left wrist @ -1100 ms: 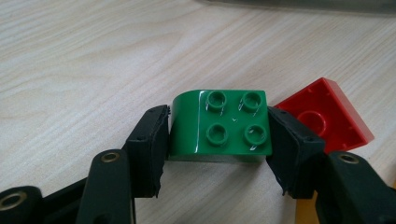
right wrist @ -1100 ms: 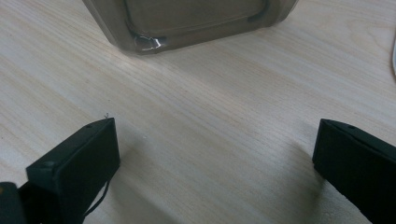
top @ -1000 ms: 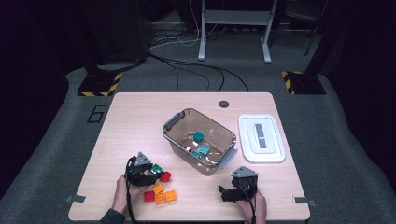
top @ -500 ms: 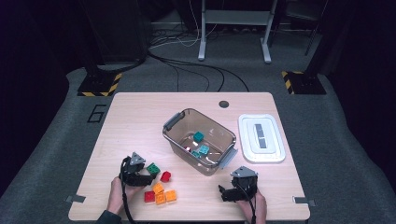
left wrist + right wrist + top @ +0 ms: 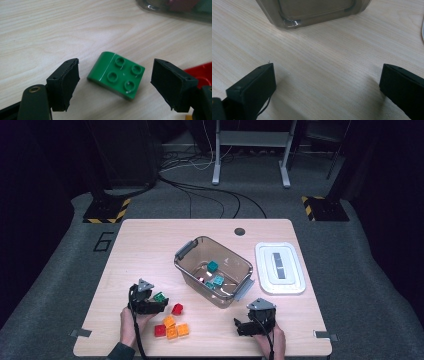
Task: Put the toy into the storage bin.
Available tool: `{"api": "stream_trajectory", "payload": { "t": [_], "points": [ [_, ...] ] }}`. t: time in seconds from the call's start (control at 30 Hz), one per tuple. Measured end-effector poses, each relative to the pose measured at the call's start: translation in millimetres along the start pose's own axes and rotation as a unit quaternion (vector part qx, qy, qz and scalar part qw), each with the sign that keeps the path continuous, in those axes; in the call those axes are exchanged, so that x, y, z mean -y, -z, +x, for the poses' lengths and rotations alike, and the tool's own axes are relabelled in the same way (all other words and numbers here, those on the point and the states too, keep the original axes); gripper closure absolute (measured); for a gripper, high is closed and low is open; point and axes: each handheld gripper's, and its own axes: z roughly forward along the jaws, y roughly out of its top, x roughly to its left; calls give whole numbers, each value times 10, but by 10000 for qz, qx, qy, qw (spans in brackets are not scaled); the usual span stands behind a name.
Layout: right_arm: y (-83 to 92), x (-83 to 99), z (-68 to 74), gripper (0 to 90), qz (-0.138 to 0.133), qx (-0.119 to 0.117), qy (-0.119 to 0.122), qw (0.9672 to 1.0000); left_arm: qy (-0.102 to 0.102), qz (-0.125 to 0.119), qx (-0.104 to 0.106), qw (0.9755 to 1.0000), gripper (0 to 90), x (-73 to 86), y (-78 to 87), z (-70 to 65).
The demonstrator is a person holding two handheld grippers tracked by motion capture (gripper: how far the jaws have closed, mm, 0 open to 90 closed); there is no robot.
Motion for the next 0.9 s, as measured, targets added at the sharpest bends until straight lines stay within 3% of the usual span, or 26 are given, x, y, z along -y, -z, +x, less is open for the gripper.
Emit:
{"api": "stream_trajectory", "payload": {
  "t": [0.27,0.6,0.9],
  "points": [
    [0,0,0,0,0,-2,3,10000,25,39,-210,9998,252,47,-3,78],
    [0,0,-1,0,1,-2,2,10000,14,18,-263,9997,450,133,62,151],
    [0,0,-1,0,0,-3,4,10000,23,-65,-298,9995,565,140,63,192]
  ]
}}
